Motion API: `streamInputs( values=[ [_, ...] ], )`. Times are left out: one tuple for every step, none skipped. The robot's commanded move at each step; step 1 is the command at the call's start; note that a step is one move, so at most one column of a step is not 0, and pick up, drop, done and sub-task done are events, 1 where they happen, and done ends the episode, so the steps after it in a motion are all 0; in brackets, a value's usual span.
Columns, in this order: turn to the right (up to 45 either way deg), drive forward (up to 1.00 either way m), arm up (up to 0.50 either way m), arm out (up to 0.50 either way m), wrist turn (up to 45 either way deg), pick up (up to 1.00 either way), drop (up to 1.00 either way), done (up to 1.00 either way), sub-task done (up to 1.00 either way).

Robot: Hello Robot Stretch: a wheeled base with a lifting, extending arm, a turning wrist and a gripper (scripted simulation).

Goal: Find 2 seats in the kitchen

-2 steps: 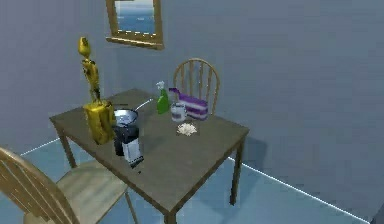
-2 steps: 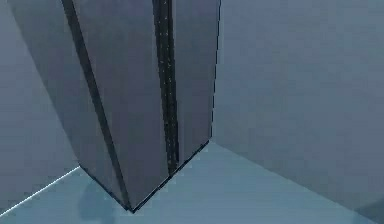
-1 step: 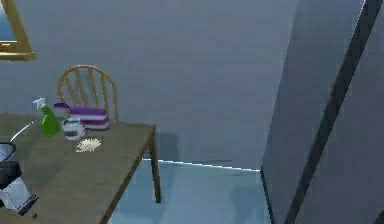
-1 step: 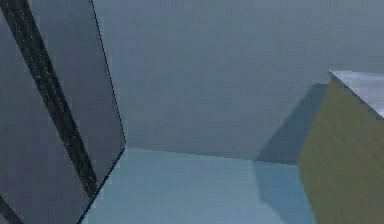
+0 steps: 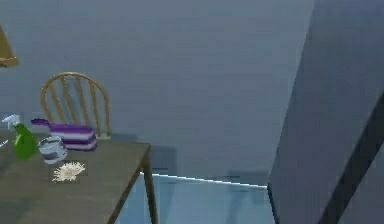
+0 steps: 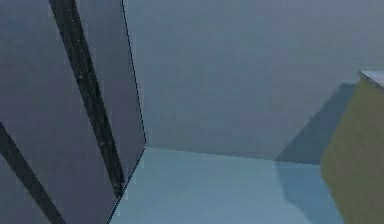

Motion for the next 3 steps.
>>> streamInputs(
  values=[
    [3.0,0.00,0.00,0.00,0.0,0.00,0.00,0.00,0.00],
    [0.0,1.00,0.00,0.00,0.0,0.00,0.00,0.00,0.00],
    [-45.0,0.00,0.00,0.00,0.0,0.00,0.00,0.00,0.00]
  ],
)
